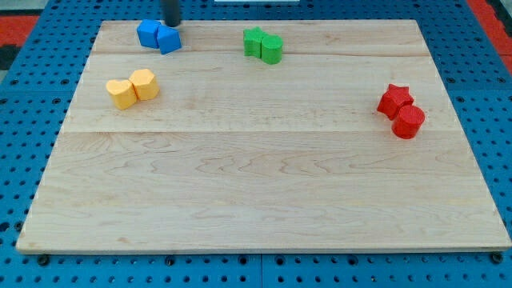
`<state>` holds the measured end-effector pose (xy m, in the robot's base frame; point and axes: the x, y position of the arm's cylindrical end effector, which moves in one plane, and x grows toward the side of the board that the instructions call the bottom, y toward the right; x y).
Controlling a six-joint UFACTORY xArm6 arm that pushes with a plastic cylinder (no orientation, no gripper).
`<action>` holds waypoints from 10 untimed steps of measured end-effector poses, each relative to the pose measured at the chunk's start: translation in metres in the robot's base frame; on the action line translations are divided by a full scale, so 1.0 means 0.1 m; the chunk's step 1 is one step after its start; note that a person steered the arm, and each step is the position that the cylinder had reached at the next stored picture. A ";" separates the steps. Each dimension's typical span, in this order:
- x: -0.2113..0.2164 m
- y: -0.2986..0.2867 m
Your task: Push the blue blocks into the green star
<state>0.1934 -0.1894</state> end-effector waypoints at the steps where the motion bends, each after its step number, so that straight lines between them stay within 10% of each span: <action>1: 0.17 -0.59; 5: 0.47 1.09; 8: 1.98 -0.91; 10: 1.67 0.10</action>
